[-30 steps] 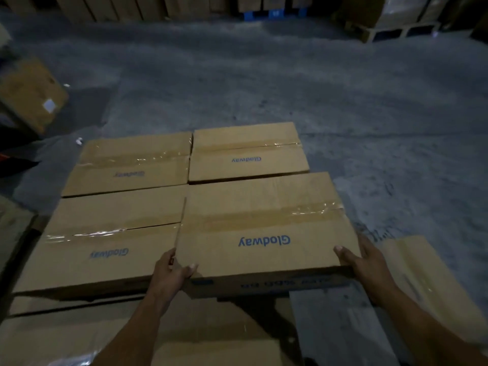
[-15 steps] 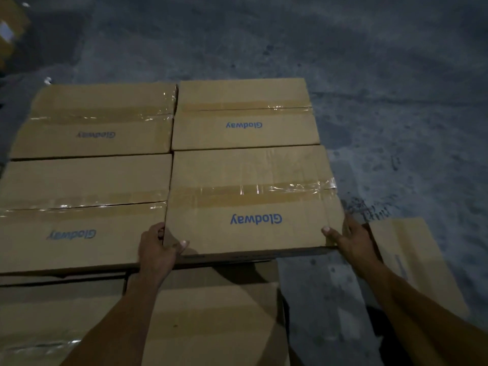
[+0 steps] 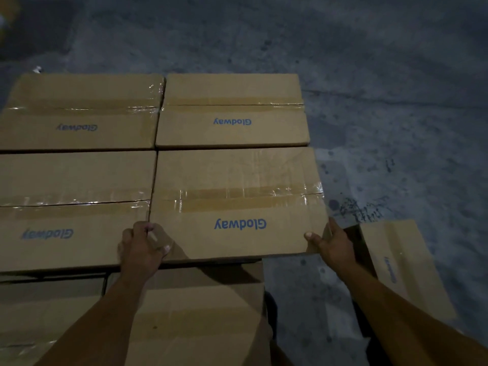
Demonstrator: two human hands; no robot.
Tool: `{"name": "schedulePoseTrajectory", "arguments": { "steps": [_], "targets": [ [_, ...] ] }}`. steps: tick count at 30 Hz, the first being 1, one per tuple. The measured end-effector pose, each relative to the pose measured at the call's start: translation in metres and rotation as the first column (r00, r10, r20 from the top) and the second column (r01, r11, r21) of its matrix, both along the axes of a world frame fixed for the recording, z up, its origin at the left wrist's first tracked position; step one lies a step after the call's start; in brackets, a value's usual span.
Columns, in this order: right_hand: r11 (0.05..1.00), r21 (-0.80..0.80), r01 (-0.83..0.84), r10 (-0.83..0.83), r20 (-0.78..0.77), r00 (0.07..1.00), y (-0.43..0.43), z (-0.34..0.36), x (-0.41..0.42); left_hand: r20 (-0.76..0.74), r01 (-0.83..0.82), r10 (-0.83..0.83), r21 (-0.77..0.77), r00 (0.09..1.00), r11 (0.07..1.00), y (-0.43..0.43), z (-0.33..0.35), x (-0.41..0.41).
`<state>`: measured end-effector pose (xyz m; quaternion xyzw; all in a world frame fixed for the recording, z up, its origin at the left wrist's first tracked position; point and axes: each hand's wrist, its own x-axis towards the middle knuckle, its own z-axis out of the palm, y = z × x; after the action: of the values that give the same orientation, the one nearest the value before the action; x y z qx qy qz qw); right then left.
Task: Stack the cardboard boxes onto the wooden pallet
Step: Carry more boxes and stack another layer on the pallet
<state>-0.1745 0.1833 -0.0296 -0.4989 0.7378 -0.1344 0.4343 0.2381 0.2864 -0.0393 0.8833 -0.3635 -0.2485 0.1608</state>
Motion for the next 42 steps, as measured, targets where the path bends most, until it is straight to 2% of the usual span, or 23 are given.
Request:
{"name": "schedulePoseTrajectory", "arguments": {
  "steps": [6, 9, 13, 15, 19, 27, 30, 33, 39, 42],
  "targets": [
    [0.992, 0.009, -0.124, 0.123, -0.170, 0.978, 0.014, 0.024, 0.002, 0.118, 0.066, -0.077, 0.093, 0.990, 0.993, -0.003, 0.023, -0.019],
    [0.995, -0.049, -0.087, 0.077, -0.177, 0.981, 0.042, 0.041, -0.006, 0.225, 0.176, -0.195, 0.101, 0.955, 0.979, -0.001, 0.040, -0.038],
    [0.991, -0.108, -0.077, 0.051, -0.225, 0.973, 0.087, 0.070, -0.017, 0.215, 0.337, -0.336, 0.033, 0.917, 0.941, 0.012, 0.073, -0.063],
    [0.986, -0.147, -0.080, 0.042, -0.249, 0.968, 0.110, 0.087, -0.020, 0.240, 0.446, -0.429, -0.017, 0.871, 0.895, 0.020, 0.092, -0.074],
    [0.973, -0.213, -0.091, 0.017, -0.324, 0.946, 0.148, 0.129, -0.031, 0.276, 0.555, -0.506, -0.135, 0.817, 0.821, 0.025, 0.133, -0.104],
    [0.914, -0.353, 0.199, -0.323, -0.339, 0.883, 0.234, 0.199, -0.105, 0.390, 0.805, -0.705, -0.249, 0.592, 0.538, 0.030, 0.212, -0.219],
    [0.866, -0.395, 0.307, -0.447, -0.335, 0.830, 0.267, 0.214, -0.143, 0.421, 0.881, -0.775, -0.271, 0.471, 0.388, 0.038, 0.235, -0.279],
    [0.800, -0.437, 0.410, -0.560, -0.302, 0.771, 0.300, 0.227, -0.183, 0.436, 0.915, -0.817, -0.312, 0.378, 0.257, 0.049, 0.251, -0.341],
    [0.680, -0.484, 0.551, -0.716, -0.276, 0.641, 0.378, 0.235, -0.284, 0.487, 0.954, -0.852, -0.298, 0.191, 0.043, 0.082, 0.264, -0.479],
    [0.646, -0.449, 0.617, -0.760, -0.305, 0.574, 0.417, 0.234, -0.329, 0.484, 0.964, -0.868, -0.265, 0.113, -0.022, 0.103, 0.259, -0.540]
  ]
}}
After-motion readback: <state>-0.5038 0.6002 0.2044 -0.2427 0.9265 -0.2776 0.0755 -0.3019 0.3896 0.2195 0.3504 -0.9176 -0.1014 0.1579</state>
